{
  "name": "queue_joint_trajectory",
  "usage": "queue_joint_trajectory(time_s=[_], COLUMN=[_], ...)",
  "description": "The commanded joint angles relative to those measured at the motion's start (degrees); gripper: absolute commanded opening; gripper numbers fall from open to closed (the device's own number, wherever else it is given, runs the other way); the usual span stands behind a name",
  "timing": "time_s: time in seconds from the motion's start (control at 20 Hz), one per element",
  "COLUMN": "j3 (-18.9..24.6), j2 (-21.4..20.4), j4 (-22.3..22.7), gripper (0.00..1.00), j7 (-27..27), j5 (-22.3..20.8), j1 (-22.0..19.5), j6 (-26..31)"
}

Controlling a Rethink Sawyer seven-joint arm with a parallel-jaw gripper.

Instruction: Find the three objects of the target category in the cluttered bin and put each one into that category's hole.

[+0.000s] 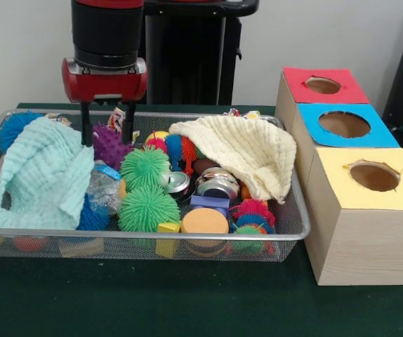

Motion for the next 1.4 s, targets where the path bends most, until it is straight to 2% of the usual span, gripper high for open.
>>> queue_joint_trajectory(time_s=[0.05,0.3,0.45,0.55,0.8,0.95,1.4], j3=[5.3,6.9,7.2,7.0,7.0,7.7,6.2], j2=[2.0,4.2,7.9,9.7,12.0,13.0,11.0], j4=[-0.6,-0.3,0.3,0.0,-1.5,-3.8,-5.2], gripper=[1.00,1.00,1.00,1.00,1.00,1.00,1.00], j7=[-25.4,-24.8,-20.8,-20.7,-19.8,-18.9,-16.5], j5=[-9.7,-10.8,-10.4,-11.5,-12.7,-11.5,-14.9], j1=[-1.4,-3.2,-3.4,-3.2,-3.1,-2.6,-1.7], j6=[9.2,7.2,3.9,3.1,2.5,3.9,0.6])
